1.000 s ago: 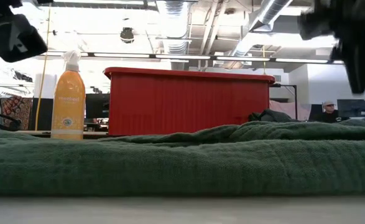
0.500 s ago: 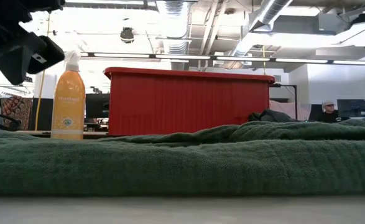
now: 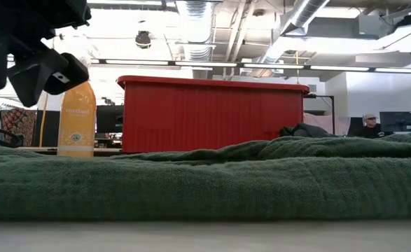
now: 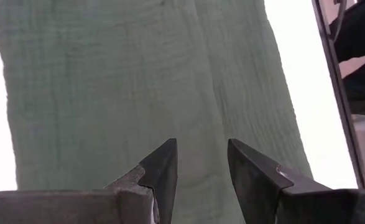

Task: Fold laundry
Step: Fold the green polo shirt

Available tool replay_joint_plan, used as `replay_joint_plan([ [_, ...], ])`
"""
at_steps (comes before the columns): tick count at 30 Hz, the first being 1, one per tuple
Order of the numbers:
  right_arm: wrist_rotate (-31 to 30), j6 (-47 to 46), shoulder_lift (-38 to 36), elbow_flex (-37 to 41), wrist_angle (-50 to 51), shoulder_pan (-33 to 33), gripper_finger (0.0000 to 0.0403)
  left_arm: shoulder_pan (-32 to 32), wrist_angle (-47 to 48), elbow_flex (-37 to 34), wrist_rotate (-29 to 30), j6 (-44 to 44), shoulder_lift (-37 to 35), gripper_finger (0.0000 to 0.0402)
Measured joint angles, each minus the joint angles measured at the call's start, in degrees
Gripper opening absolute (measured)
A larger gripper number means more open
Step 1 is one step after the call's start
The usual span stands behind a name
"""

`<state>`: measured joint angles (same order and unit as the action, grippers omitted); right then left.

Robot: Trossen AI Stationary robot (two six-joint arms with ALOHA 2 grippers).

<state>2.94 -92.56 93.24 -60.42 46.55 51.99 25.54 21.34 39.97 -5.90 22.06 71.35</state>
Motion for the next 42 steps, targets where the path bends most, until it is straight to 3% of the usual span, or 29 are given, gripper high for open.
replay_joint_plan([
  [9, -0.58, -1.48, -2.03, -0.04, -0.14, 0.00, 0.0175, 0.00, 0.04, 0.00, -1.20, 1.12, 0.00, 0.0130],
  [19, -0.90, 0.55, -0.13, -0.04, -2.26, -0.45, 0.0124, 0.00, -1.25, 0.00, 0.66, 1.21, -0.02, 0.0130],
  [22, -0.33, 1.38, 0.58, -0.04, -2.81, -0.73, 0.0099, 0.00, -1.38, 0.00, 0.83, 1.22, -0.02, 0.0130],
  [27, -0.53, 1.57, -0.83, -0.04, -1.51, -1.23, 0.0017, 0.00, -1.33, 0.00, 1.69, 1.23, -0.02, 0.0130],
  [36, -5.76, -0.84, -9.44, -0.04, 6.09, -4.00, 0.0014, -0.17, -2.55, 0.00, 2.36, 2.06, -0.04, 0.0130],
  [42, -4.54, 0.91, -10.80, -0.04, 7.71, -4.96, 0.0014, -2.15, -17.10, 0.11, 6.64, -1.64, 1.27, 0.0130],
])
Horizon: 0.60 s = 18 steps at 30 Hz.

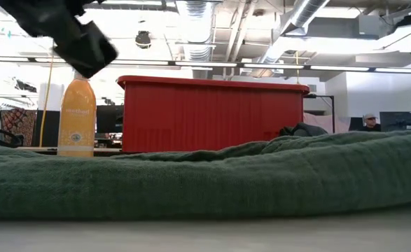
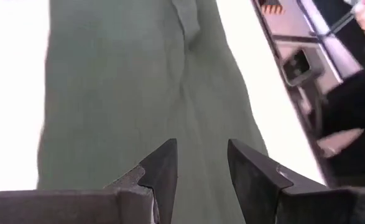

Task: Fold laundry
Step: Fold the green polo shirt

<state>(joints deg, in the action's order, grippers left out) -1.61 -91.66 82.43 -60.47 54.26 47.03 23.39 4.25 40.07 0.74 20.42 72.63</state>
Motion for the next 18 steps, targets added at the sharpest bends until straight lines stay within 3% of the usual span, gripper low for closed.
replay_joint_plan([
  [3, 0.13, 0.02, 0.63, 0.00, -0.05, -0.32, 0.0014, -1.47, -3.42, -0.11, 1.10, -5.23, 3.02, 0.0130],
  [10, 0.17, 0.04, 1.29, 0.00, 0.12, -0.75, 0.0014, -2.23, -24.39, 2.53, -2.75, -19.52, 17.33, 0.0138],
  [18, -1.06, -0.69, 1.29, 0.02, 1.10, -1.05, 0.0014, -4.30, -24.11, 18.02, -6.94, -30.15, 32.37, 0.0169],
])
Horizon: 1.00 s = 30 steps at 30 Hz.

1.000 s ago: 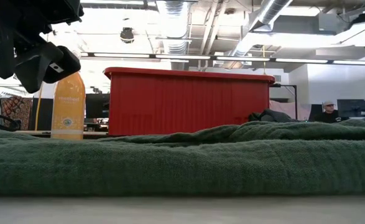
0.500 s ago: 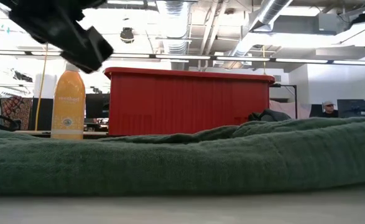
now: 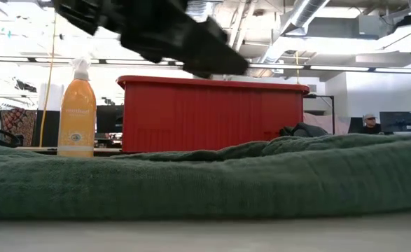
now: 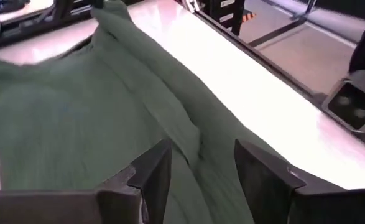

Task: Fold laundry
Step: Fold the green polo shirt

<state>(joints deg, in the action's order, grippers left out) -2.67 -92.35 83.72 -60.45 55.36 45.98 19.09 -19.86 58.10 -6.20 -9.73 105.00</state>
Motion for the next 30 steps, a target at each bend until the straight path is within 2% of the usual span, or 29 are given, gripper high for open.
replay_joint_plan([
  [7, -0.23, 1.64, 0.00, 0.00, 0.85, 0.02, 0.0014, 0.19, 2.16, 9.84, 5.13, -5.96, 11.24, 0.0171],
  [11, -0.23, 3.80, 0.00, 0.00, 1.24, 0.05, 0.0014, 0.55, 5.45, 15.10, 6.98, -6.91, 15.01, 0.0171],
  [16, -0.29, 5.55, -0.02, 0.00, 1.93, 0.07, 0.0014, 0.56, 11.60, 18.33, 6.92, -7.54, 15.49, 0.0171],
  [22, -0.29, 5.44, -0.02, 0.00, 2.44, 0.15, 0.0014, 0.95, 21.81, 20.09, 6.55, -12.84, 14.64, 0.0171],
  [30, -0.34, 4.96, -0.02, 0.00, 2.42, 0.13, 0.0017, 1.16, 21.99, 20.16, 7.80, -14.31, 14.92, 0.0170],
])
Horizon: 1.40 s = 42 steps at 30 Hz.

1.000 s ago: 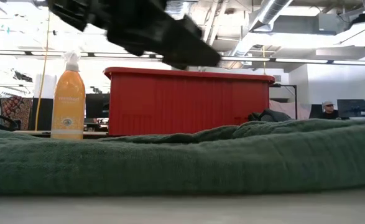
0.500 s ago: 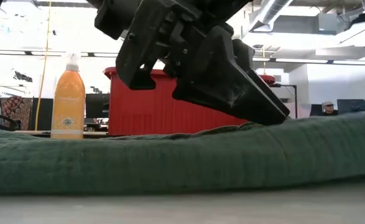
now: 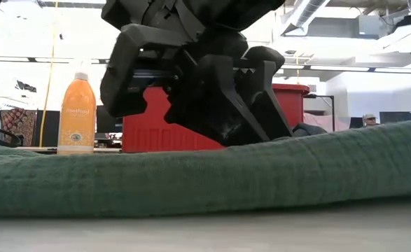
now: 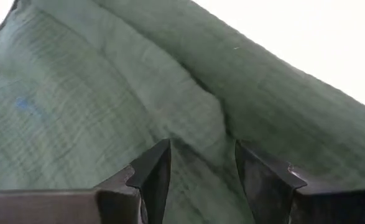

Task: Fold laundry
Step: Fold the green polo shirt

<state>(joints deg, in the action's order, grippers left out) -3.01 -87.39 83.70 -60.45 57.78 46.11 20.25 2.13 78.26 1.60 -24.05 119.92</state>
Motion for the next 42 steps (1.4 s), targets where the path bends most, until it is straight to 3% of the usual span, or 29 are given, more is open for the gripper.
replay_joint_plan([
  [6, 0.00, -1.01, 0.00, 0.00, -0.07, 0.00, 0.0017, -0.02, -0.08, 0.00, 1.73, 0.80, 0.04, 0.0127],
  [13, 0.00, -1.29, 0.00, 0.00, -0.25, 0.00, 0.0018, -0.07, 2.98, 0.00, 1.64, 7.30, -0.30, 0.0012],
  [21, 0.07, -3.04, 0.00, 0.00, -0.90, 0.96, 0.0018, -2.16, 10.75, 0.00, 9.36, 11.18, -7.39, 0.0001],
  [29, 0.08, -4.26, -0.02, 0.00, -1.27, 1.14, 0.0018, -8.68, 15.59, 0.00, 6.44, 16.07, -17.00, 0.0000],
  [42, 0.01, -3.71, -0.02, -0.02, 4.62, -4.79, 0.0018, -12.00, 25.17, -0.04, 3.03, 20.48, -20.46, 0.0000],
])
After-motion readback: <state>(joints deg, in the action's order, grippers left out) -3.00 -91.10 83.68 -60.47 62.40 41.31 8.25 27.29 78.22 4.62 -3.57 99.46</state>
